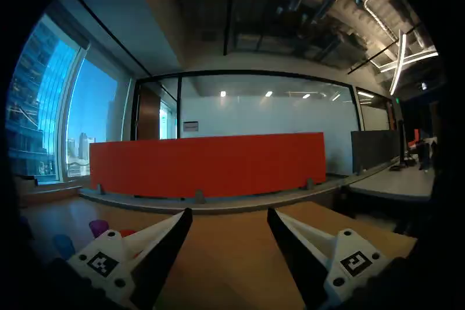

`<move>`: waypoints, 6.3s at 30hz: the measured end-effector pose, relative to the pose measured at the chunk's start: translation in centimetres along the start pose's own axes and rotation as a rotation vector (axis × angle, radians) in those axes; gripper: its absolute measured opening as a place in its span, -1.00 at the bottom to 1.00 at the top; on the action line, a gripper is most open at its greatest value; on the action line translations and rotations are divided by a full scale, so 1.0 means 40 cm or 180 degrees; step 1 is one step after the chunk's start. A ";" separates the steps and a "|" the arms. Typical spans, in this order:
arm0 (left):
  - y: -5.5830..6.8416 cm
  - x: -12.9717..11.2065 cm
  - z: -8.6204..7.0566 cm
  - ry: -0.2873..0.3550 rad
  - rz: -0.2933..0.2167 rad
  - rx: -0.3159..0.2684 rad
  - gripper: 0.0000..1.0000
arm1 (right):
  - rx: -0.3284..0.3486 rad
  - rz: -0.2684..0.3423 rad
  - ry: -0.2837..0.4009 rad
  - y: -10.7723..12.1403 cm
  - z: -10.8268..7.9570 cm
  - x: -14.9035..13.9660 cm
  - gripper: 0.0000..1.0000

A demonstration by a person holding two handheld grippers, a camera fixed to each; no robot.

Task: Pour water

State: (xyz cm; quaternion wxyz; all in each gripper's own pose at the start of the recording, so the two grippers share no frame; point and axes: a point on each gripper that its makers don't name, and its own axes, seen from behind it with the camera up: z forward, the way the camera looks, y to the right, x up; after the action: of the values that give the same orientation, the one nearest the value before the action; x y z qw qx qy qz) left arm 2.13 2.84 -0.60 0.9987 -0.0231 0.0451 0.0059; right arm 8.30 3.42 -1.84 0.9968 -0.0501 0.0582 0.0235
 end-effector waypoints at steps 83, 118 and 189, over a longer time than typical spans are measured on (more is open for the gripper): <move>-0.081 -0.195 0.018 -0.0159 0.0050 0.0256 0.85 | 0.0085 0.0032 -0.0066 -0.023 -0.017 -0.002 0.98; -0.083 -0.197 0.020 -0.0164 0.0054 0.0255 0.85 | 0.0201 0.0070 -0.0144 -0.057 0.000 -0.140 0.98; -0.082 -0.196 0.018 -0.0164 0.0053 0.0255 0.85 | 0.0171 -0.0150 -0.0348 -0.048 0.005 -0.221 0.99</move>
State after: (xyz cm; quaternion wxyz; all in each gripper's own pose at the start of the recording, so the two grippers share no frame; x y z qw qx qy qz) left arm -5.58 -0.50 0.99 0.9996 0.0175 0.0198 0.0130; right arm -0.36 1.16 -0.40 0.9997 -0.0233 0.0032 0.0012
